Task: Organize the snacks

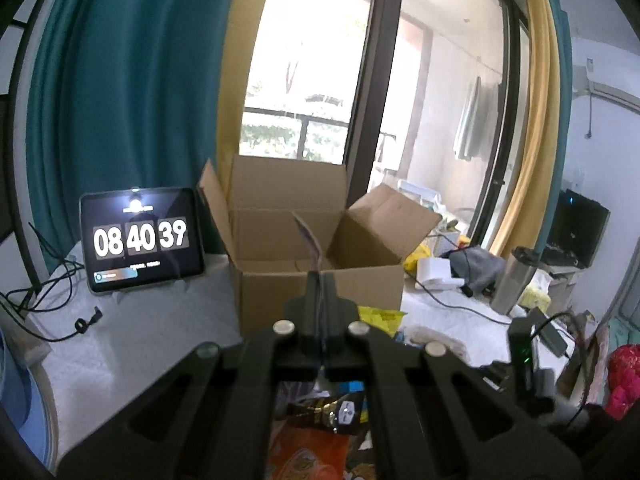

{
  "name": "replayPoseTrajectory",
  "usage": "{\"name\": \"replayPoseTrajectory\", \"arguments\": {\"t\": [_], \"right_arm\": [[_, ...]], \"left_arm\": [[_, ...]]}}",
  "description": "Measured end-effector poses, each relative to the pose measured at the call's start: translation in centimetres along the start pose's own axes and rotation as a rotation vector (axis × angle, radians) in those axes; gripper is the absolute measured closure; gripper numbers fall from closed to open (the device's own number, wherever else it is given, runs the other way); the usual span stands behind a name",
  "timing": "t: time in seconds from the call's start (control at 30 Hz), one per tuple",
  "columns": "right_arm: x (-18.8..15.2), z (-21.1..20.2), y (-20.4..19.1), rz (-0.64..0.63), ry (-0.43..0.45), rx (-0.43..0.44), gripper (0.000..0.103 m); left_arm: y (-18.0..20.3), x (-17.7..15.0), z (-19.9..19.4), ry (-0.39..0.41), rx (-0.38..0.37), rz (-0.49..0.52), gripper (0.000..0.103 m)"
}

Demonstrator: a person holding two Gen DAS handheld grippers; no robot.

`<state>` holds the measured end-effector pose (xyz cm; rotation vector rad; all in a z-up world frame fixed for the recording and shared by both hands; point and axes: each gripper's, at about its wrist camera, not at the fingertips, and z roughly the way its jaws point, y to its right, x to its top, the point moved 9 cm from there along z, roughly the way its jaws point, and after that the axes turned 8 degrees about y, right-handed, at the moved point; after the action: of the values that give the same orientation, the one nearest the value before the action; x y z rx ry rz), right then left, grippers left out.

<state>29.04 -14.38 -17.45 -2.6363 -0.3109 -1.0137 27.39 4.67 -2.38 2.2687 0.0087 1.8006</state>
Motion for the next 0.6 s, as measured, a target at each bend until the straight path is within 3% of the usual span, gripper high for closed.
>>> {"name": "replayPoseTrajectory", "arguments": {"t": [0.13, 0.17, 0.27, 0.3, 0.43, 0.47, 0.6], "right_arm": [[0.0, 0.6, -0.2, -0.028, 0.016, -0.03, 0.005], [0.0, 0.8, -0.3, -0.051, 0.021, -0.039, 0.009], [0.0, 0.6, 0.0, -0.073, 0.042, -0.074, 0.037], [0.2, 0.4, 0.1, -0.061, 0.046, -0.067, 0.05], [0.9, -0.7, 0.0, -0.055, 0.07, -0.066, 0.069], [1.1, -1.0, 0.0, -0.053, 0.079, -0.064, 0.079], [1.6, -2.3, -0.1, -0.034, 0.112, -0.04, 0.09]], "left_arm": [[-0.1, 0.8, -0.5, 0.025, 0.004, -0.011, 0.103], [-0.1, 1.0, -0.7, 0.031, 0.003, -0.016, 0.103], [-0.1, 1.7, -1.1, 0.049, -0.007, -0.028, 0.103], [0.0, 2.1, -1.3, 0.054, -0.012, -0.028, 0.103], [0.4, 3.3, -1.8, 0.087, -0.019, -0.007, 0.103], [0.5, 3.5, -1.9, 0.093, -0.019, -0.003, 0.103], [0.8, 4.6, -2.3, 0.118, -0.022, 0.011, 0.103]]}}
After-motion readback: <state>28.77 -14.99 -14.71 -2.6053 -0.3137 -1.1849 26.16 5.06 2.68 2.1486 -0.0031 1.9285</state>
